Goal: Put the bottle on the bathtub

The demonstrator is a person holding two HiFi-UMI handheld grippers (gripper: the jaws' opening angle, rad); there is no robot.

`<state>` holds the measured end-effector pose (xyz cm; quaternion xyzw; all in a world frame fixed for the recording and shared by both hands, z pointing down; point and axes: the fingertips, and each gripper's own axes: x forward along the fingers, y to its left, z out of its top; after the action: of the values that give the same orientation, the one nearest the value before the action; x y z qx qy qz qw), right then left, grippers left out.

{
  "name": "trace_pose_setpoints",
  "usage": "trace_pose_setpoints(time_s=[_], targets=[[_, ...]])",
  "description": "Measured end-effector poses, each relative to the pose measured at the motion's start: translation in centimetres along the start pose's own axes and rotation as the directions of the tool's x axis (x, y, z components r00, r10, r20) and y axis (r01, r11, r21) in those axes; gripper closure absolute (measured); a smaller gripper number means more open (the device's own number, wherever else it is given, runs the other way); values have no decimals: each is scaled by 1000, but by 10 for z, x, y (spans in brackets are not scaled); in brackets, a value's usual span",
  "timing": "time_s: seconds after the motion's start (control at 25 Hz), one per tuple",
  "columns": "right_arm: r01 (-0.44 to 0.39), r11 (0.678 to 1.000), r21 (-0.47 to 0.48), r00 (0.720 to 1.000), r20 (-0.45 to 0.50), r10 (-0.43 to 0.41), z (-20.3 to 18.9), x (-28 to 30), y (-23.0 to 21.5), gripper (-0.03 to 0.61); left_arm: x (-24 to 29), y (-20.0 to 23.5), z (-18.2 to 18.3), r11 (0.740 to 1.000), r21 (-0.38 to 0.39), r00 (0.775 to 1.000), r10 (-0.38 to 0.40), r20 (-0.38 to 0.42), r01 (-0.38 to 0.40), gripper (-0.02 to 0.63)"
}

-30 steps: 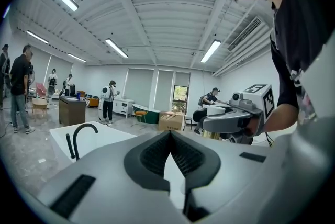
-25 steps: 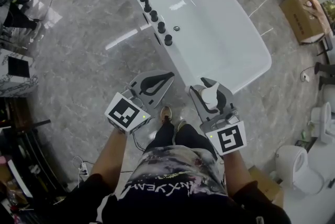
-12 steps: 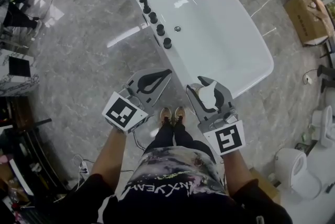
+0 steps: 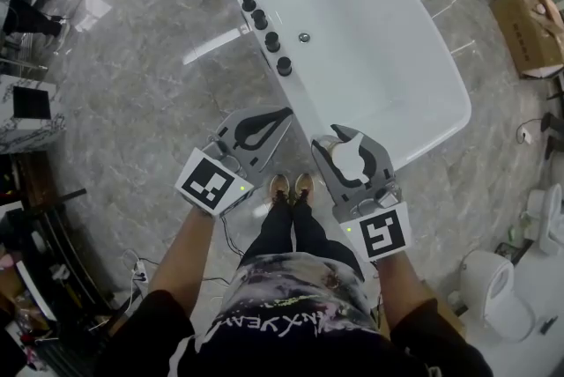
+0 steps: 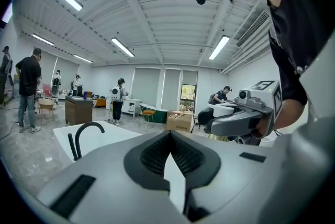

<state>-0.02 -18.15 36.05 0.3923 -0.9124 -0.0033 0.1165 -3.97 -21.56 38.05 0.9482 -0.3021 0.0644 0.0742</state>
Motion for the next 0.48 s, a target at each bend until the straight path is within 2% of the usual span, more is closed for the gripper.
trace_pose_setpoints(time_s=[0.24,0.48], targets=[[-17,1000,7,1000,-11,17,-19,16,-4,445,12,12,-17,1000,-24,1000,7,3,-7,603],[-22,1000,-4,999,-23,22,-54,29,-12,445,27,20,-50,999,-35,1000,10,-7,-11,603]])
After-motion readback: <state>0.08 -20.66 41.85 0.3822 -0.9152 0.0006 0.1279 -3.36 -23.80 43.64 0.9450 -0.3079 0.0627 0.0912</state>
